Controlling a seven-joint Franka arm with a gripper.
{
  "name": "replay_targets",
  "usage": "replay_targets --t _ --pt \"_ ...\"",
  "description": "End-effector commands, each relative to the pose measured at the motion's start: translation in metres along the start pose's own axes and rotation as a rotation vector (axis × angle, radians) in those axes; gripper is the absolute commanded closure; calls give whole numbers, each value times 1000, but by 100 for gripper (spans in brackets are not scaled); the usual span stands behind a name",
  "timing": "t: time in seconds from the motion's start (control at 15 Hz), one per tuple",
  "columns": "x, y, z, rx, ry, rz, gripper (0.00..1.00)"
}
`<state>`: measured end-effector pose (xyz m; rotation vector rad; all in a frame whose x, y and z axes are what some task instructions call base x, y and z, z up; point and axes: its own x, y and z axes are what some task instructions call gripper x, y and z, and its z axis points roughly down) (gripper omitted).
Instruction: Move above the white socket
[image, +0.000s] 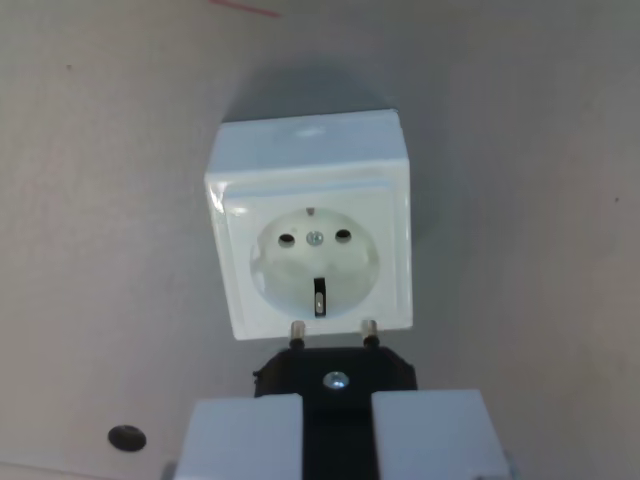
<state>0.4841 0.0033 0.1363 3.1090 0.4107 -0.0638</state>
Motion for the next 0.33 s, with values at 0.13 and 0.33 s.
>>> replay_targets --t 0.13,0.33 --pt "-5 -4 16 -27 106 -54 100" --pt "-6 -5 21 -27 106 -46 100"
